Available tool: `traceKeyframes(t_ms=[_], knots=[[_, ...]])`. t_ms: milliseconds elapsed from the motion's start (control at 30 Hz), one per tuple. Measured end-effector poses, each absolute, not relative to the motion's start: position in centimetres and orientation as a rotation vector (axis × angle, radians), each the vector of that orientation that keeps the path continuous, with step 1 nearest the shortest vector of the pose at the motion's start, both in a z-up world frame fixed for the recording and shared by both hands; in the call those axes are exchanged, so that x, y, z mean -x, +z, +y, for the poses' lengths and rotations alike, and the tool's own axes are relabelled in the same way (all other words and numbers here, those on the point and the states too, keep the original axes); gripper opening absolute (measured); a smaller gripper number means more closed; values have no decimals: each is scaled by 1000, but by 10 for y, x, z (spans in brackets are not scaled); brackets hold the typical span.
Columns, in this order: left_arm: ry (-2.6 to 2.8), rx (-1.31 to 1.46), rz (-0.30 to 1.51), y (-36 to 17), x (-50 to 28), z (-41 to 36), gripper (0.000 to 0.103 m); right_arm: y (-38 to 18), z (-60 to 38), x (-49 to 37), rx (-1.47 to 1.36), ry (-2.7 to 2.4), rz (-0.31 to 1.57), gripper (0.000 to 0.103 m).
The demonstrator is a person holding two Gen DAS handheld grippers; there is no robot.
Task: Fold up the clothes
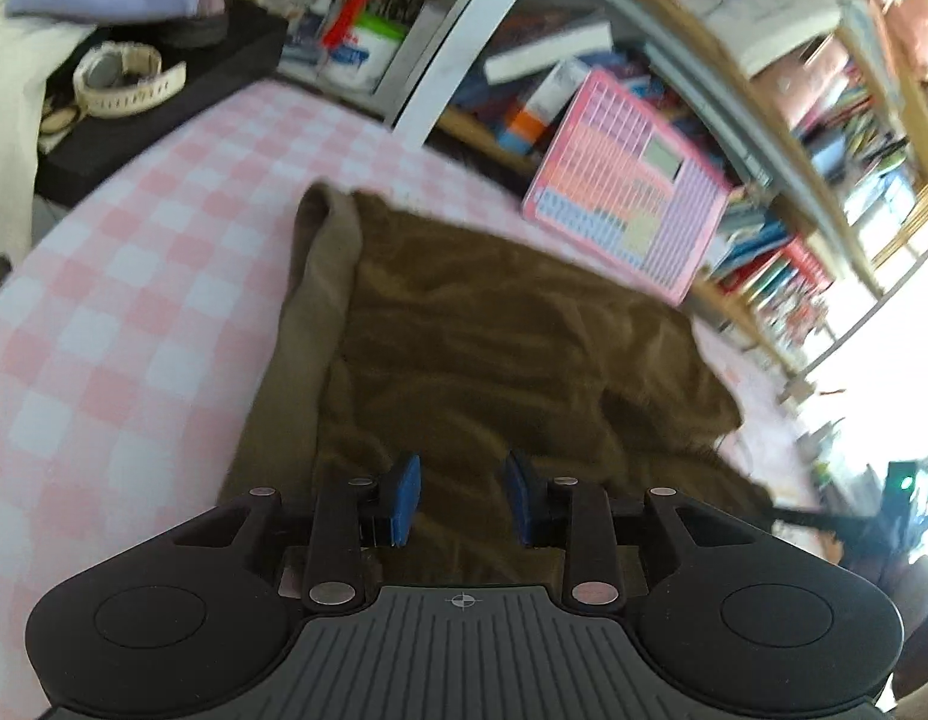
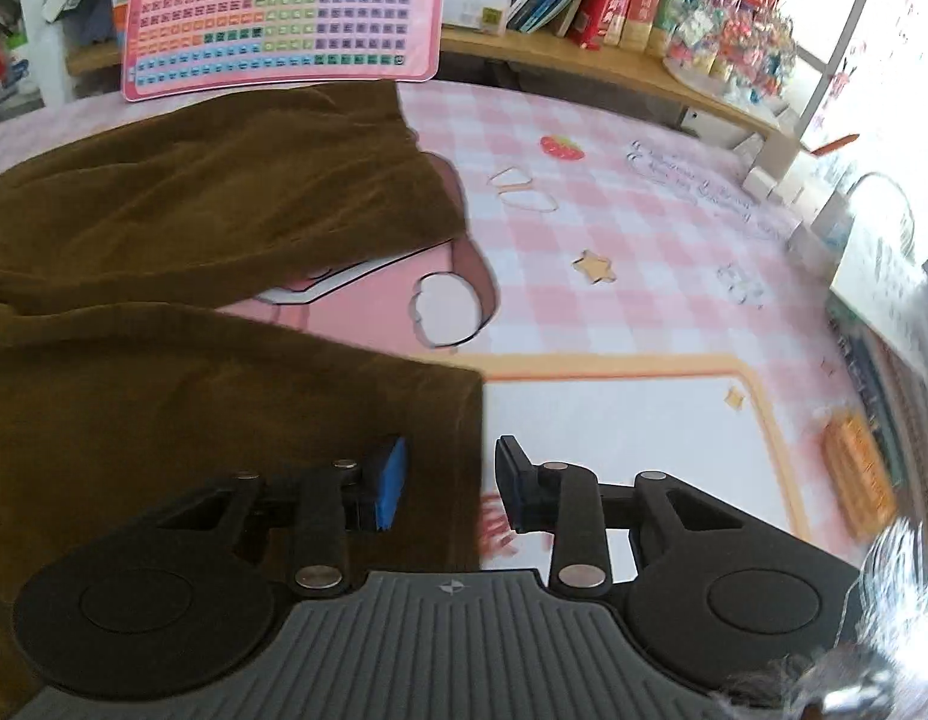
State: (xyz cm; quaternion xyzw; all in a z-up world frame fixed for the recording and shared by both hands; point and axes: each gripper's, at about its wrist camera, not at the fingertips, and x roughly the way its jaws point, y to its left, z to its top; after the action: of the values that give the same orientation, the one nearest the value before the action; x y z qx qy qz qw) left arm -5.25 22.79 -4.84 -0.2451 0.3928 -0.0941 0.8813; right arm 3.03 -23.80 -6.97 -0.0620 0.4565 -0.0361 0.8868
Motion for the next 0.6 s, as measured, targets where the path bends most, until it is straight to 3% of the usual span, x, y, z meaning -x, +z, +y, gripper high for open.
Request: traceKeyframes(t_ms=[333, 600], knots=[[-205, 506, 873, -66, 43, 206, 31, -71, -264, -53, 125, -123, 913, 38], [-219, 513, 845, -63, 39, 214, 31, -64, -250, 36, 59, -85, 902, 38]])
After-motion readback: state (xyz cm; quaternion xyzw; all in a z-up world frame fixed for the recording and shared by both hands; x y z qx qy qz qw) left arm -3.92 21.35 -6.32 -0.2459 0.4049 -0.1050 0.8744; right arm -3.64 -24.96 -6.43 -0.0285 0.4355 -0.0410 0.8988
